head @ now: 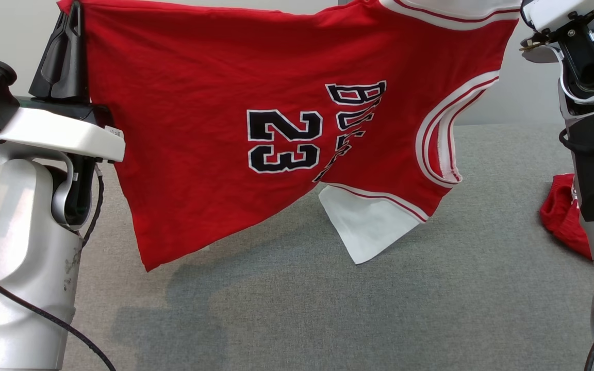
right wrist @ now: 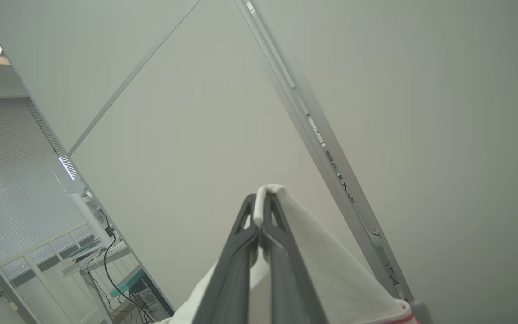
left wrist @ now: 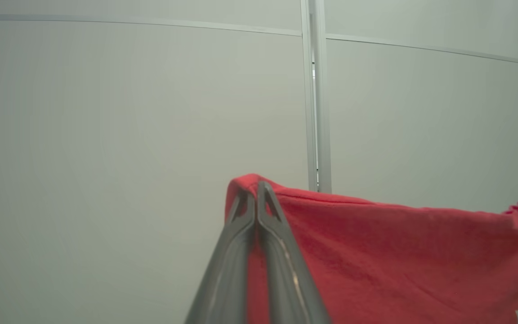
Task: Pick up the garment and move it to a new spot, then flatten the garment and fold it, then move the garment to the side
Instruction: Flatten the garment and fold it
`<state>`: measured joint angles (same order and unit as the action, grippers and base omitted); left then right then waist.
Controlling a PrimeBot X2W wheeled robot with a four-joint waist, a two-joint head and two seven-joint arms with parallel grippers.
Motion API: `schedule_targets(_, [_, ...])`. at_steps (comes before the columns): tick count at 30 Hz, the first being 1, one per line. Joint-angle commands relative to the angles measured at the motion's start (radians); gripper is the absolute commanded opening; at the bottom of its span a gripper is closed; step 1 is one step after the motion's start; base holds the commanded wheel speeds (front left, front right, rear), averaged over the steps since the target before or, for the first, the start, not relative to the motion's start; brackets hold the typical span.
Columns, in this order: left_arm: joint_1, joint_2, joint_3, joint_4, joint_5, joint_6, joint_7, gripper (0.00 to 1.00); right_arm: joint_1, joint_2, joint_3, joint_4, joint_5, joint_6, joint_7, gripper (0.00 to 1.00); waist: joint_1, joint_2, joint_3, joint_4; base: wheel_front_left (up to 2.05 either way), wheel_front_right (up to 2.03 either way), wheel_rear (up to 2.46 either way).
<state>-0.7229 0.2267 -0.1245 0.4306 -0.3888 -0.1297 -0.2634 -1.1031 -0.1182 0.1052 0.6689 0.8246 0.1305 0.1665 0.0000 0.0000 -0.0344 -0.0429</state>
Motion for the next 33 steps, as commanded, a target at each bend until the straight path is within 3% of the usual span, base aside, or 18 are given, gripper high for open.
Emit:
schedule_targets(1, [-0.015,0.003,0.000,0.003,-0.007,-0.001,-0.001,0.00,-0.014,-0.004,0.006,0.006,0.000,0.001,-0.011,0.00,0.0000,0.0000,0.001,-0.001,0.00,0.00,0.00])
schedule_targets(11, [-0.058,-0.008,0.022,0.091,-0.034,0.001,0.013,0.00,-0.071,-0.019,0.044,0.032,0.004,0.001,-0.014,0.00,0.0000,0.0000,0.054,-0.005,0.00,0.00,0.00])
schedule_targets(19, [-0.343,-0.003,0.019,0.234,-0.089,-0.001,0.067,0.00,-0.299,-0.052,0.061,0.092,-0.081,0.001,-0.062,0.00,0.0000,0.0000,0.277,0.017,0.00,0.00,0.00])
schedule_targets(28, [-0.767,-0.011,-0.050,0.383,-0.058,-0.001,0.020,0.00,-0.635,-0.056,0.121,0.196,-0.162,0.001,-0.278,0.00,0.0000,0.0000,0.508,0.044,0.00,0.00,0.00])
schedule_targets(33, [-0.877,-0.021,-0.034,0.415,-0.031,0.005,-0.001,0.00,-0.713,-0.073,0.193,0.219,-0.160,0.001,-0.385,0.00,0.0000,0.0000,0.565,0.058,0.00,0.00,0.00])
